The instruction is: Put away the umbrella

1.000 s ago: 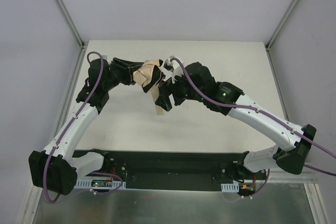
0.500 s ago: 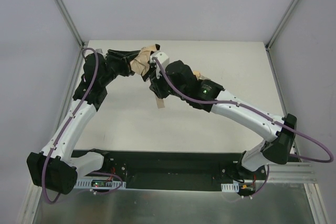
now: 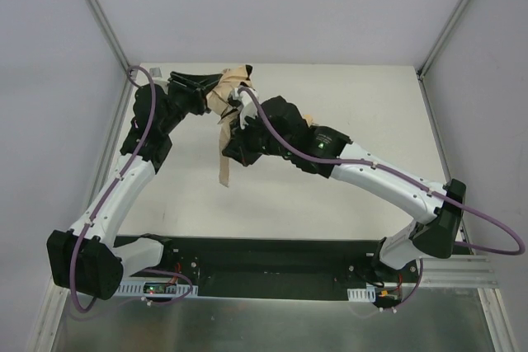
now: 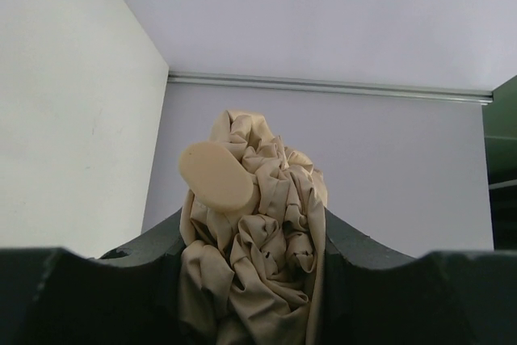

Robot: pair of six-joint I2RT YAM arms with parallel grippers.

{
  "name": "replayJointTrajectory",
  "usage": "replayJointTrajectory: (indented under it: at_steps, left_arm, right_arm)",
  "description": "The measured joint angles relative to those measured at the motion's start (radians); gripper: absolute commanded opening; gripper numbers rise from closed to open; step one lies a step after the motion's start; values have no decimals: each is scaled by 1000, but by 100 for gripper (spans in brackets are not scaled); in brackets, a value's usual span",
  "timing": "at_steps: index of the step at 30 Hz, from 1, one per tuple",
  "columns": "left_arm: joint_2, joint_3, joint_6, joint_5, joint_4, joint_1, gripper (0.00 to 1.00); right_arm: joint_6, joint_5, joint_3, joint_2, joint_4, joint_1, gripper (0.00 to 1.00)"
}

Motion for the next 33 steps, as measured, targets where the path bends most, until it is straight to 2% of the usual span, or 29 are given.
replayJointTrajectory:
  at_steps: [3,12,17,24,33]
  left_arm:
    - [-21,-28,47,-1,2,0,0]
    - [-149,-137,290,-5,-34,9,0]
    - [-157,-227,334,23,-36,13,0]
    - [-182,-306,334,52,-63,12,0]
    - [-233,-349,333,52,-107,3,0]
  right_arm:
    - [24,-60,-5,0,-18,-20,0]
    - [237,-385,15,45,-27,-53,0]
    - [375,-500,51,50,-8,-82,0]
    - [629,-586,119,124,122,-199,0]
    - [819,-618,84,174,238,-283,7]
